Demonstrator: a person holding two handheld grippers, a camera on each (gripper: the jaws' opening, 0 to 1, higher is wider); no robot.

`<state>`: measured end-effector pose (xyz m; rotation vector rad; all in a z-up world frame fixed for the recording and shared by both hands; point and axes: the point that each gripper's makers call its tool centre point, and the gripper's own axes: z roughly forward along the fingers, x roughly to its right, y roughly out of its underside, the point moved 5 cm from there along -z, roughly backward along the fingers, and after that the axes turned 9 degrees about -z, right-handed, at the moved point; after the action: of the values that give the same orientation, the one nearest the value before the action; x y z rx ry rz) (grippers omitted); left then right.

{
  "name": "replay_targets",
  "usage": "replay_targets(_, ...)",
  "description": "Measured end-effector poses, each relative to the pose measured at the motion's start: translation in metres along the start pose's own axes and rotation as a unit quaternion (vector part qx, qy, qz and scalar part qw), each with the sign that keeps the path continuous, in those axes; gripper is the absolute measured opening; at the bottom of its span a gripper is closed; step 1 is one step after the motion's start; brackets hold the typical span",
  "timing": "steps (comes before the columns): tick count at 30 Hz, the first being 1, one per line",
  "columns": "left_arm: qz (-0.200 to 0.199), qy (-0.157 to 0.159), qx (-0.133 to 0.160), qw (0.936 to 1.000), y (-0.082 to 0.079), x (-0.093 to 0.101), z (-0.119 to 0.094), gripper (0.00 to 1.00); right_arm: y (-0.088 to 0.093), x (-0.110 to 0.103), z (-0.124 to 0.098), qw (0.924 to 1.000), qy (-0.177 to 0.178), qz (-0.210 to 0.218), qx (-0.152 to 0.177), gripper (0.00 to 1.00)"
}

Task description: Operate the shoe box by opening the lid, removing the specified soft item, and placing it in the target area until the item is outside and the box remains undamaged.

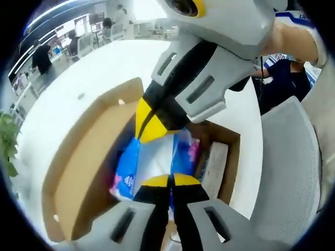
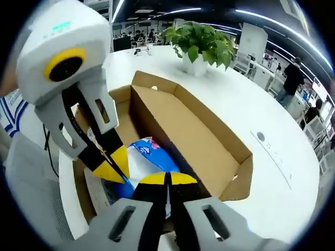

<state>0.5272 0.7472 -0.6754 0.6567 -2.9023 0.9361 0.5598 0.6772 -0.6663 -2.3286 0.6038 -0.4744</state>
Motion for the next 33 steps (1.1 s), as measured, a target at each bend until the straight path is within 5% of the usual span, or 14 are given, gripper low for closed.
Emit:
replay_targets(6, 0.022, -0.025, 0.003, 0.9994, -0.014, 0.003, -0.022, 0.0, -0.016, 0.002, -0.015, 0.9996, 0.003, -0.017, 0.022, 0.0)
replay_targets(20, 0.041, -0.03, 0.037, 0.998, -0.055, 0.02, -0.052, 0.0, -0.038, 0.022, -0.063, 0.9973, 0.017, 0.002, 0.071, 0.0)
replay_targets(33, 0.085, -0.011, 0.058, 0.9946, -0.102, 0.053, -0.048, 0.0, -0.022, 0.044, -0.114, 0.9964, 0.037, 0.008, 0.076, 0.0)
